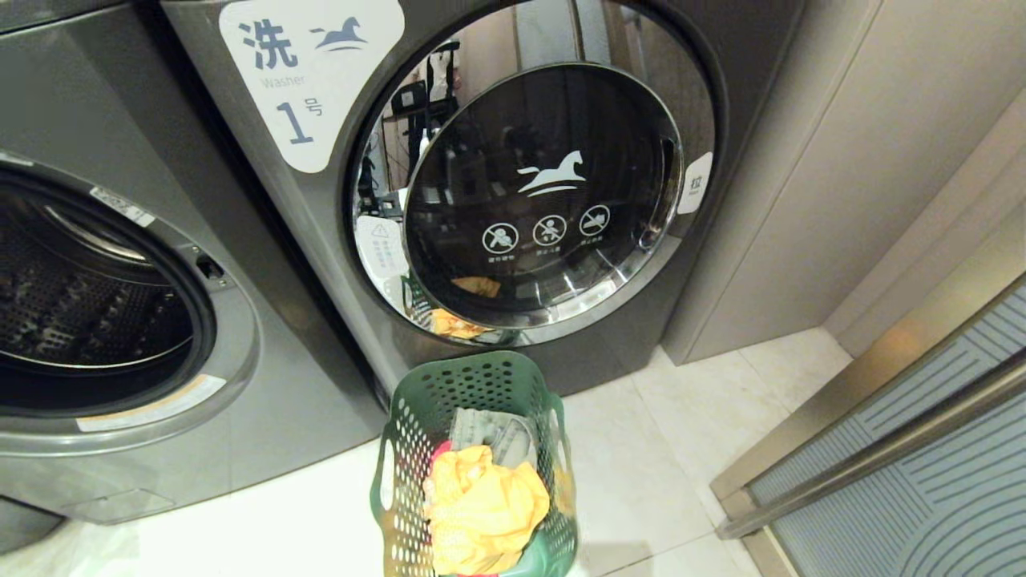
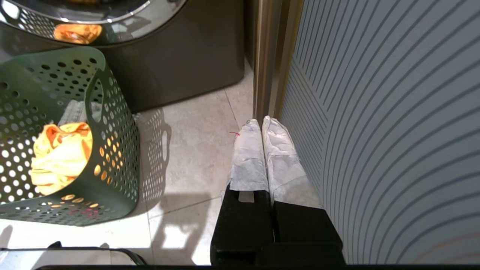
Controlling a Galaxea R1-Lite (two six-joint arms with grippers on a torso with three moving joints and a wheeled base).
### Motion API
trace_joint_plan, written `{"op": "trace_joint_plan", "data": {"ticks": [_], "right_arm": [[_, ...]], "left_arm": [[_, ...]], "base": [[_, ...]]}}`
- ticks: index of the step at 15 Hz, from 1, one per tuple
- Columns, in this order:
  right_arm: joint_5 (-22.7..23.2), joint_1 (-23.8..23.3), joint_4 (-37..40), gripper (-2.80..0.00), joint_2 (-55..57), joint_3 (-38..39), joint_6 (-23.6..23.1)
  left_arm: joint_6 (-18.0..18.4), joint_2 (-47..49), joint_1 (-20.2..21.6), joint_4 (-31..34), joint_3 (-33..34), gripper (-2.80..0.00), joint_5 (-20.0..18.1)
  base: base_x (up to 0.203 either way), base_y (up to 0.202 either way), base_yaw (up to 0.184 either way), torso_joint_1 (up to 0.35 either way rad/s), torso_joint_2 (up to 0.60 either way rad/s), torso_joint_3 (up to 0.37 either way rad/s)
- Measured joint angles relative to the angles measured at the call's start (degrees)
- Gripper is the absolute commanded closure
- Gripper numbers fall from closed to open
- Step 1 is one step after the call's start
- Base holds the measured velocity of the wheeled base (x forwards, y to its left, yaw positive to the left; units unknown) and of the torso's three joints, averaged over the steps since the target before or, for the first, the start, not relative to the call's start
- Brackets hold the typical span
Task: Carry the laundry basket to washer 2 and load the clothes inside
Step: Open the lid of the washing machine
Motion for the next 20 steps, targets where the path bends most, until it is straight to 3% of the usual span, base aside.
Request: {"op": "trace_joint_plan", "data": {"ticks": [10, 20], "right_arm": [[0.0, 0.0, 0.0, 0.0, 0.0, 0.0, 0.0], [0.0, 0.0, 0.0, 0.0, 0.0, 0.0, 0.0]], "left_arm": [[0.0, 0.0, 0.0, 0.0, 0.0, 0.0, 0.0], [-0.2, 0.0, 0.0, 0.1, 0.0, 0.0, 0.0]], "base": [[0.0, 0.0, 0.0, 0.003, 0.0, 0.188], [0.0, 0.0, 0.0, 0.0, 0.0, 0.008]]}}
